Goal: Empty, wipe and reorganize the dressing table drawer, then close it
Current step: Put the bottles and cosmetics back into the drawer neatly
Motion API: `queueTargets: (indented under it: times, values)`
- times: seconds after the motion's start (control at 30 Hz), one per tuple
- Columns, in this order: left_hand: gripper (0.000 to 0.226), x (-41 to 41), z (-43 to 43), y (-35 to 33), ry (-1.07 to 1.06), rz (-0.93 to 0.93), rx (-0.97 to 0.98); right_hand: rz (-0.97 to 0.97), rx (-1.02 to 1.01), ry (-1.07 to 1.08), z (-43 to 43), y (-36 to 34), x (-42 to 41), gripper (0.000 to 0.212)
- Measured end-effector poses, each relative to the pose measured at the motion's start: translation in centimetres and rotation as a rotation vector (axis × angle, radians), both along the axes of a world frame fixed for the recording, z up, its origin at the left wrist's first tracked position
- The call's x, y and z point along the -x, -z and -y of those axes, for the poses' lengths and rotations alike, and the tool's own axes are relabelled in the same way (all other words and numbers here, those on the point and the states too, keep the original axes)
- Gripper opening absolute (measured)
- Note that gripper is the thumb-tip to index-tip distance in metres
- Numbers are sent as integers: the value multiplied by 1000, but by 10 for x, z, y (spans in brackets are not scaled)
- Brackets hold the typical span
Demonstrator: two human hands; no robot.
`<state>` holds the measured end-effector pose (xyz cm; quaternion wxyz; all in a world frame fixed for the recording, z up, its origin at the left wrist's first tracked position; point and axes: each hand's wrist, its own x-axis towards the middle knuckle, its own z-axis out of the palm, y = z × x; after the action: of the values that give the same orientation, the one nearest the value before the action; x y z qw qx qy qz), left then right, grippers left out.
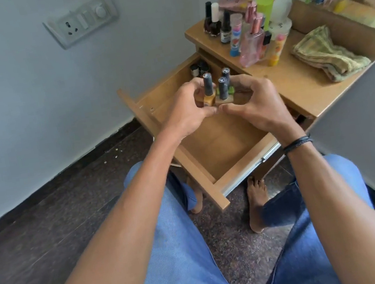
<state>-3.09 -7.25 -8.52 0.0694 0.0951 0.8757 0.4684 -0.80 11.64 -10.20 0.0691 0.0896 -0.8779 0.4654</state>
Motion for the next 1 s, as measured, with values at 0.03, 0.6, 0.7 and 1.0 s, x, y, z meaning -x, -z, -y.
queueTargets:
  times: [0.03,0.6,0.7,1.0]
  values:
    - [43,4,9,0,-8,6,25,11,-2,-3,9,4,4,49]
    - [25,89,65,33,-80,0,614,280,-160,-38,73,64,74,43]
    - [18,89,69,40,-124,-54,689,285,-163,-56,77,68,80,41]
    - [24,86,65,43,-187,-125,888,227,-237,-118,80,77,79,31]
